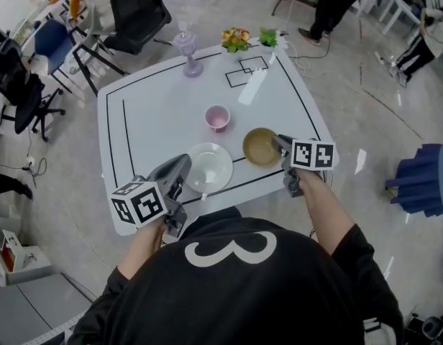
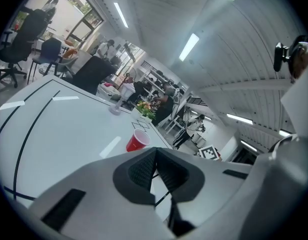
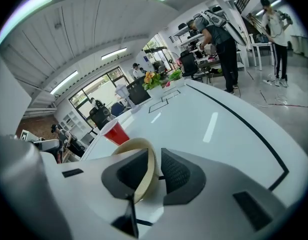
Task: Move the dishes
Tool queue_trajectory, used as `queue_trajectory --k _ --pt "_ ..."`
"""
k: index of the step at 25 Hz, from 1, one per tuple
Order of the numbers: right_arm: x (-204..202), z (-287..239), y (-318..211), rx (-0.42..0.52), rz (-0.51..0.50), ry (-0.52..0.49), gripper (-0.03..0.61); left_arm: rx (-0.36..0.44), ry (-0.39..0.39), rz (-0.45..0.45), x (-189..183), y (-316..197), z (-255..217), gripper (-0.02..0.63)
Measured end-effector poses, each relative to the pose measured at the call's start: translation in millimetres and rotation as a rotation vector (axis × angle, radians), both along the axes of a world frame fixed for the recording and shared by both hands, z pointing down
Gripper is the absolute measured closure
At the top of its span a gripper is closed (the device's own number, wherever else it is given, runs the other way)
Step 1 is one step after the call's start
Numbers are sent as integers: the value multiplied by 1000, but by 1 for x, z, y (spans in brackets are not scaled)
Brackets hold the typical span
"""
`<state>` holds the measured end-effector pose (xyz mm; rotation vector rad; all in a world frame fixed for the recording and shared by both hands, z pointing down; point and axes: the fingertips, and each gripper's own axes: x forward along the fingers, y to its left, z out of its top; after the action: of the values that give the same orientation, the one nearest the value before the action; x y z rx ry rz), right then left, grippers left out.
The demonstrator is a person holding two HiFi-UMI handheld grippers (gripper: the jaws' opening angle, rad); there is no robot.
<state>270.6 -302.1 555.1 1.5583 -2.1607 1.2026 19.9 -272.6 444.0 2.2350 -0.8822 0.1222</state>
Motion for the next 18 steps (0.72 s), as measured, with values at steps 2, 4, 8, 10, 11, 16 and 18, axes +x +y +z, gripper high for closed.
queue_trajectory --k 2,4,8,10,11,16,18 --pt "-1 -9 -2 25 10 -28 433 8 3 5 0 -4 -6 611" --pt "-2 -22 -4 62 16 -50 365 20 7 13 1 -7 -13 611" --pt "-8 -61 -3 188 -23 -16 319 48 21 35 4 -12 -29 611" --pt "-18 -86 0 266 -55 -26 337 61 30 50 4 -12 -38 611" --pt "-26 -100 2 305 -71 -44 339 68 34 60 4 -11 -43 611" --pt "-72 -163 20 459 -179 -115 404 128 57 129 8 0 -76 611" --pt "-89 -182 31 512 -213 -128 449 153 62 151 7 3 -88 611"
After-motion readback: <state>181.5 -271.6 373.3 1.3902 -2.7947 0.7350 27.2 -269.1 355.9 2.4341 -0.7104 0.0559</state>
